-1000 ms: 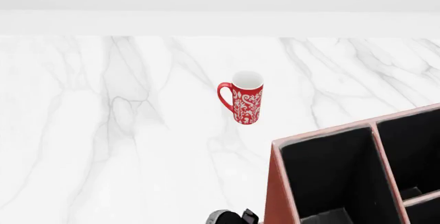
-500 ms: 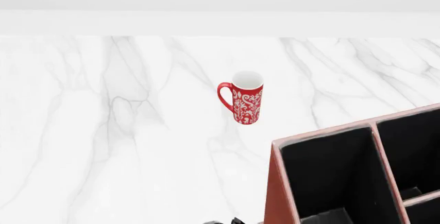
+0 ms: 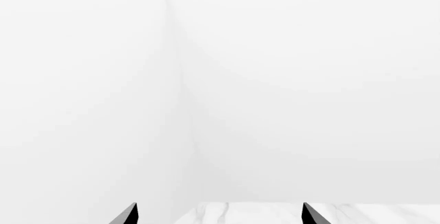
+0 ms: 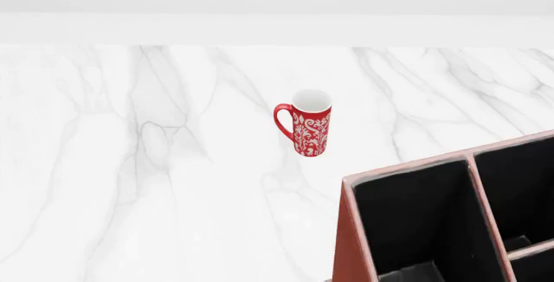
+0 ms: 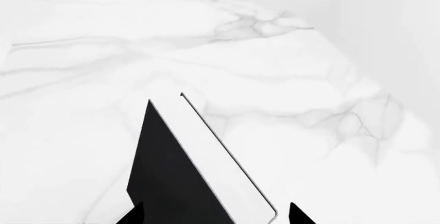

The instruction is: Pick up the book and place it in the left compartment of the caddy.

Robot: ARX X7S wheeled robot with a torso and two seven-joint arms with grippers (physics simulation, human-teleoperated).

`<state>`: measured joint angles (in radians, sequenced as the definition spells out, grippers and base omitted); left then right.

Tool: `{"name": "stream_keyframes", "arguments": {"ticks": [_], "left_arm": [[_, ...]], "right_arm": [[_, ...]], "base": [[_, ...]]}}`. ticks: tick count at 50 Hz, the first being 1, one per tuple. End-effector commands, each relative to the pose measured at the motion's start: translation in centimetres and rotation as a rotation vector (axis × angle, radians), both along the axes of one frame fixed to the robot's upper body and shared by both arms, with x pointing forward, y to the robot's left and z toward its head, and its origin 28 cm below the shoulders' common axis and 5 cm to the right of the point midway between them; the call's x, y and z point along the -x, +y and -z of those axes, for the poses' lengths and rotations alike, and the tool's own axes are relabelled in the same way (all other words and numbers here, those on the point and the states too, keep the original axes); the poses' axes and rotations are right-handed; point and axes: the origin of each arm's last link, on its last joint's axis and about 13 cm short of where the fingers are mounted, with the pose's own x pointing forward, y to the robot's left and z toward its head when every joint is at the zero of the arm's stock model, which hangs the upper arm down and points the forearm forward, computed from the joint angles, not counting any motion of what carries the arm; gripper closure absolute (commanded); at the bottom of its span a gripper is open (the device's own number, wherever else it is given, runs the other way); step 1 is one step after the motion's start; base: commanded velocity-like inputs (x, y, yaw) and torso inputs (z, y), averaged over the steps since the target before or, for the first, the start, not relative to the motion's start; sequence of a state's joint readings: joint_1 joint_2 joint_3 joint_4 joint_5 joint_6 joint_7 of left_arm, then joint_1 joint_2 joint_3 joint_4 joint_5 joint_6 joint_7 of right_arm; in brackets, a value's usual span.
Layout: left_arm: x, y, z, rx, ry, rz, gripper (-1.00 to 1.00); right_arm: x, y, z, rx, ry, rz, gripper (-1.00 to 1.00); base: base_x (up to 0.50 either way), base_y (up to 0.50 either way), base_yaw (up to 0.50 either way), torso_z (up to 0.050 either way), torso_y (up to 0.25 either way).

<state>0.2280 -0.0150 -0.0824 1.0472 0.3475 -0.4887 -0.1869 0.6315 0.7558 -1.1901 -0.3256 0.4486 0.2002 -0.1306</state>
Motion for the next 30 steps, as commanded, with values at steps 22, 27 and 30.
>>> {"name": "stream_keyframes", "arguments": {"ticks": [22, 27, 30], "left_arm": [[0.03, 0.03, -0.01, -0.004, 0.009, 0.022, -1.00], [0.05, 0.03, -0.01, -0.005, 0.008, 0.023, -1.00], [0.05, 0.02, -0.01, -0.005, 0.007, 0.022, -1.00]], "right_arm": [[-0.61, 0.02, 1.08, -0.020, 0.039, 0.005, -1.00], [-0.87, -0.10, 1.14, -0.027, 0.042, 0.021, -1.00], [-1.02, -0.25, 1.25, -0.020, 0.041, 0.031, -1.00]], "base": [[0.00, 0.00, 0.00, 0.000, 0.000], [0.00, 0.00, 0.00, 0.000, 0.000], [0.00, 0.00, 0.00, 0.000, 0.000]]}}
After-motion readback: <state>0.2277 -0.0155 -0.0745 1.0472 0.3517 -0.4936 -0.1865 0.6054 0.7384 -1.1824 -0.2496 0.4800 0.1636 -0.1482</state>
